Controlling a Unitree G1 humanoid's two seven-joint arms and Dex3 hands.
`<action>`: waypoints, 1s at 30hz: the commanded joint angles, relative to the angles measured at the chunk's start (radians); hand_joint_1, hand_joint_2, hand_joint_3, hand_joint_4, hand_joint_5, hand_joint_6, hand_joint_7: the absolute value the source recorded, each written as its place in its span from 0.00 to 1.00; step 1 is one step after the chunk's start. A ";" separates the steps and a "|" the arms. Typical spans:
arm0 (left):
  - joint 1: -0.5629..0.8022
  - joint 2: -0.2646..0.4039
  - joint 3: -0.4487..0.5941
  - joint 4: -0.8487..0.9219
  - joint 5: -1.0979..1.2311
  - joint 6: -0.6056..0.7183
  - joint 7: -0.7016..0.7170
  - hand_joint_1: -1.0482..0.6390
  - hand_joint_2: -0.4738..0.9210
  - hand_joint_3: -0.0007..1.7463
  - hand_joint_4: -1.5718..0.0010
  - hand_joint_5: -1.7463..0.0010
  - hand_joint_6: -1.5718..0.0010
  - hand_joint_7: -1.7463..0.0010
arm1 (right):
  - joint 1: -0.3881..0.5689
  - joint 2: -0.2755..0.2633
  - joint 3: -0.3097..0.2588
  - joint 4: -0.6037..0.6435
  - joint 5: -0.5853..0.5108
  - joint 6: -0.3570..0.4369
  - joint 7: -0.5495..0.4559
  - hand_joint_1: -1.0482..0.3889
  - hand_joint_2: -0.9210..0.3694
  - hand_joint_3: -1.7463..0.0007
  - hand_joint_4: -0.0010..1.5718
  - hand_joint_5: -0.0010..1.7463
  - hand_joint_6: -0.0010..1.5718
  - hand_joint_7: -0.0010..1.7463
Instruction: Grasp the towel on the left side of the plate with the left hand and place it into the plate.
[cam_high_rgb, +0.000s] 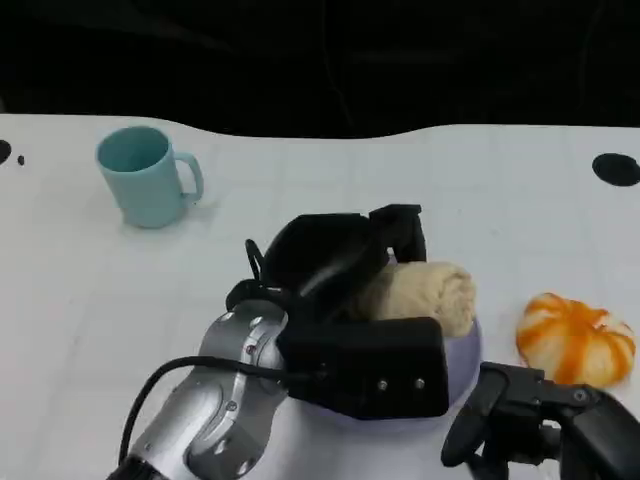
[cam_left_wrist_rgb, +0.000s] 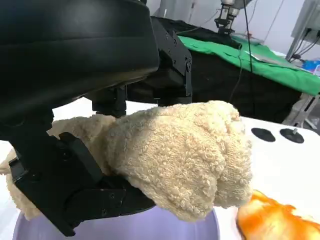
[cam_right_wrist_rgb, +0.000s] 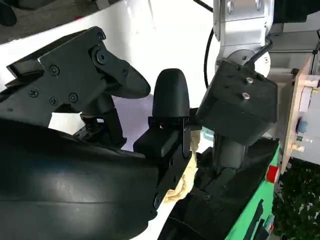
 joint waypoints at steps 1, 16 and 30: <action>-0.013 0.004 -0.003 -0.009 -0.010 0.031 -0.057 0.48 0.76 0.46 0.51 0.01 0.53 0.49 | 0.003 -0.005 0.005 -0.010 -0.003 -0.007 -0.002 0.63 0.29 0.38 0.50 0.94 0.46 0.75; -0.030 0.109 0.001 -0.169 0.001 0.122 -0.342 0.13 1.00 0.18 0.96 0.72 0.92 1.00 | -0.003 -0.004 0.000 -0.001 0.003 -0.006 0.000 0.63 0.29 0.37 0.50 0.94 0.46 0.75; 0.003 0.203 0.084 -0.302 -0.077 0.115 -0.411 0.14 1.00 0.20 0.95 0.67 0.87 0.97 | 0.021 -0.007 -0.042 -0.021 -0.002 0.024 -0.013 0.66 0.28 0.38 0.49 0.96 0.45 0.76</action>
